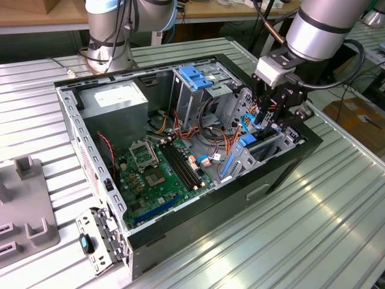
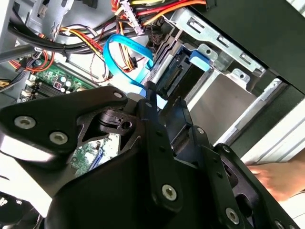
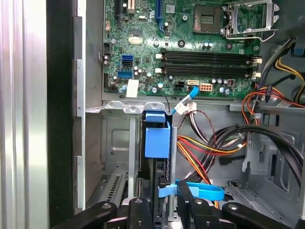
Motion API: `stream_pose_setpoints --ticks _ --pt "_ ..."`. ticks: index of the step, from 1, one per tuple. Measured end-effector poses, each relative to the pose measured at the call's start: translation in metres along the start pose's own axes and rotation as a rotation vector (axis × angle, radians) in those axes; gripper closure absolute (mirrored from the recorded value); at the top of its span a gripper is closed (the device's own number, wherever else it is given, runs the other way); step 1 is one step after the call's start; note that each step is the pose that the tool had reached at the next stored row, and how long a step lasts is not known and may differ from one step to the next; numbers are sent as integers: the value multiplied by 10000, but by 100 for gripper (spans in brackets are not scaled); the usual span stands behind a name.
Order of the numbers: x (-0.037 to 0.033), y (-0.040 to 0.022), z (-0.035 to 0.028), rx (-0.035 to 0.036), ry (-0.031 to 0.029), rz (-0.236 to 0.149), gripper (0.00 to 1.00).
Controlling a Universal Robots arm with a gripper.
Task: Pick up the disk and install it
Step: 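Insert the first disk wire, then insert the second disk wire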
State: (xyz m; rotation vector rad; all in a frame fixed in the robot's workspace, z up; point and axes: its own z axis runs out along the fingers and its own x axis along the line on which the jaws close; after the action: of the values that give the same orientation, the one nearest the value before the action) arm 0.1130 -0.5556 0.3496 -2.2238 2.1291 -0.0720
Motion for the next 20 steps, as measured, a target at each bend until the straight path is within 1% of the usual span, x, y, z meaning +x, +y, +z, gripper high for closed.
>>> stream_pose_setpoints --ticks 1,2,3,5,20 --pt "0 -2 -25 0 0 0 64" --pt "0 -2 -25 0 -4 0 64" --pt "1 -23 -36 -14 2 -1 64" --pt "1 -38 -33 -16 -2 0 64" --pt "3 -72 -30 -21 -1 0 64"
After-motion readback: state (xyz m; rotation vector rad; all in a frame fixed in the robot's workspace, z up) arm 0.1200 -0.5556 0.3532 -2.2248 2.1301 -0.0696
